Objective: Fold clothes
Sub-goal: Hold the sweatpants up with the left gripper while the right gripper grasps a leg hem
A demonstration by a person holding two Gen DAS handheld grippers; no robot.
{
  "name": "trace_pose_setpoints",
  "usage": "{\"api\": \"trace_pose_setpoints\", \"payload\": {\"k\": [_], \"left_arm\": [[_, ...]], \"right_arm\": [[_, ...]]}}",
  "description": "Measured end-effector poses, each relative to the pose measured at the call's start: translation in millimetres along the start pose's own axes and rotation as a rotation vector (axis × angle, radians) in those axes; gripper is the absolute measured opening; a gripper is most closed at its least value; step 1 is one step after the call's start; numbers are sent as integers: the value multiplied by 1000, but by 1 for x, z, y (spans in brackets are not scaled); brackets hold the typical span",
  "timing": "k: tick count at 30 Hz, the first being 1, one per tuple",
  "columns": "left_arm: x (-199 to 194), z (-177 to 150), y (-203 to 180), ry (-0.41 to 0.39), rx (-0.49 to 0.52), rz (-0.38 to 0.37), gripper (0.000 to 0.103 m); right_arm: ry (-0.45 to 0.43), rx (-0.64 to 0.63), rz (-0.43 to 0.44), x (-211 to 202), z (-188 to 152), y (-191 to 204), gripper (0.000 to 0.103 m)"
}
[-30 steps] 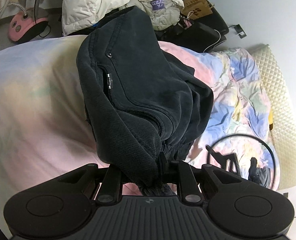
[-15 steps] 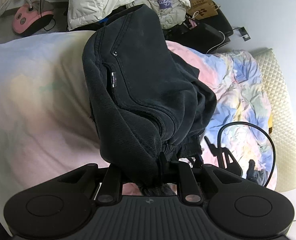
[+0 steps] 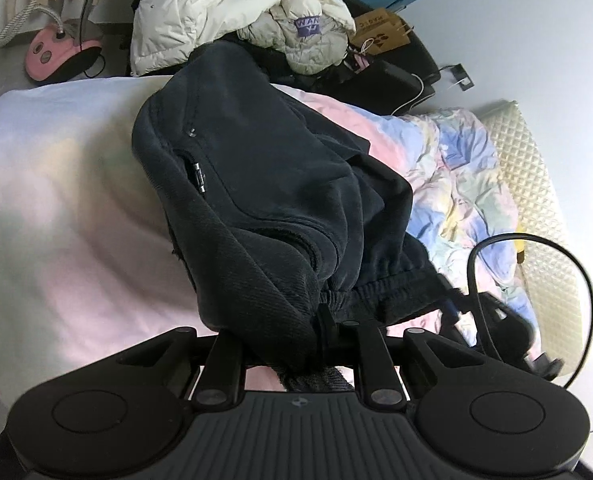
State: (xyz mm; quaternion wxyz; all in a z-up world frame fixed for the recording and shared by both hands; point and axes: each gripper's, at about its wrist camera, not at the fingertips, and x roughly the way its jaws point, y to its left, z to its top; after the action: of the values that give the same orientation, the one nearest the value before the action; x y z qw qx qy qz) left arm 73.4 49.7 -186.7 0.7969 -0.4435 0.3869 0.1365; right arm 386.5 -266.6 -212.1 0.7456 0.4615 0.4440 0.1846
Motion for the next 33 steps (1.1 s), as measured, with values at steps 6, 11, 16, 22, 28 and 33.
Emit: {"api": "trace_pose_setpoints", "payload": {"k": [6,11,16,22,28,33], "left_arm": [[-36,-57,0,-4,3,-31,17],[-58,-94,2,16,1,-82,17],[-77,-131,2,49,33,-132,17],[-105,-194,-3,53,49,-138,17],[-125,-280,-20,18,22,-108,17],[-139,-342,-49,23,43,-117,17]], "right_arm": [[-1,-105,17,-62,-4,19,7],[-33,-145,5,-113,-10,22,7],[-71,-196,-11,-162,-17,24,6],[-64,-265,0,-219,-17,18,6],[-4,-283,30,-265,-2,-19,6],[5,-318,33,-309,17,-38,6]]}}
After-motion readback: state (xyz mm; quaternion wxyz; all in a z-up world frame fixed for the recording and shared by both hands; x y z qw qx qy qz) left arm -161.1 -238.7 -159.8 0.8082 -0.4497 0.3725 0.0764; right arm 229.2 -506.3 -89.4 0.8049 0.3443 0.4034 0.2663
